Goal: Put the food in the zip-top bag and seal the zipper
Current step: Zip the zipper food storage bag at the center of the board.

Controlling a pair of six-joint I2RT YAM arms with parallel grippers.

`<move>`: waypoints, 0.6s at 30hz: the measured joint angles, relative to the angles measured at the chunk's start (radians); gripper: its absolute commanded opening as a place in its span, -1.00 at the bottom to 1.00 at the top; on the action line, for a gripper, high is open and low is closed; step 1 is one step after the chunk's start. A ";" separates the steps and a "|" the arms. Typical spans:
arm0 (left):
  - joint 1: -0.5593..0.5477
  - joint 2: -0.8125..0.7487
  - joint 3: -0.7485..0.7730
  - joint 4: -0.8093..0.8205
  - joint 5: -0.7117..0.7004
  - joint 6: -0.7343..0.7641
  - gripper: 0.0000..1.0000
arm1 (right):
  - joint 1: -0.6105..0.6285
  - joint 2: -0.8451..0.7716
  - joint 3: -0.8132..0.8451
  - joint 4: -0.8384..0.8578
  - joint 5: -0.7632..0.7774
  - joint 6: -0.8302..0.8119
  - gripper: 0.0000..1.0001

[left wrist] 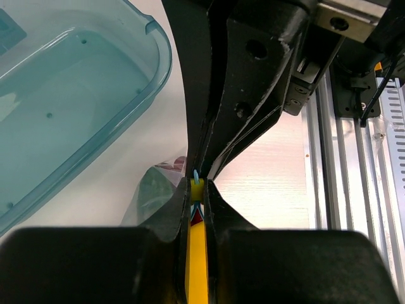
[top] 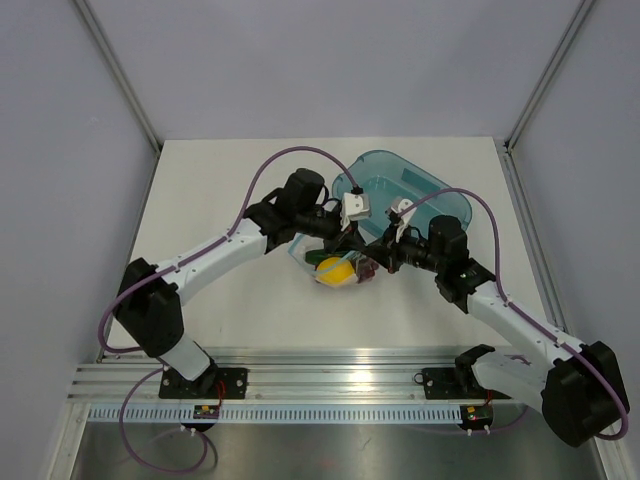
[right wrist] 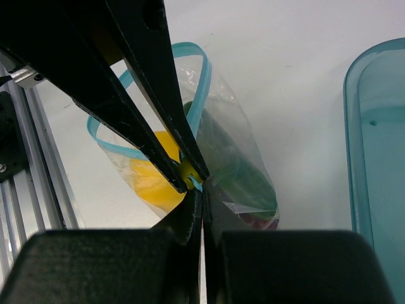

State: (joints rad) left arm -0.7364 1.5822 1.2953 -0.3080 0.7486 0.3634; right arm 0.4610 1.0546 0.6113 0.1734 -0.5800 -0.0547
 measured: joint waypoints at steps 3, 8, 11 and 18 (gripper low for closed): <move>0.000 0.007 0.007 -0.004 0.000 0.009 -1.00 | 0.003 -0.001 0.000 -0.004 0.024 0.018 -1.00; 0.000 0.016 0.007 -0.007 0.000 0.030 -1.00 | 0.009 -0.004 0.000 -0.021 0.066 0.044 -1.00; 0.003 0.018 0.007 -0.008 0.000 0.037 -1.00 | 0.010 -0.016 0.000 -0.032 0.091 0.066 -1.00; 0.016 0.018 0.005 -0.031 0.005 0.040 -1.00 | 0.008 -0.040 0.000 -0.046 0.153 0.087 -1.00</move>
State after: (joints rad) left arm -0.7204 1.6001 1.2999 -0.3393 0.7536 0.4034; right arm 0.4694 1.0142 0.6113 0.1276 -0.4267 0.0319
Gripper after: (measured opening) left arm 0.082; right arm 0.009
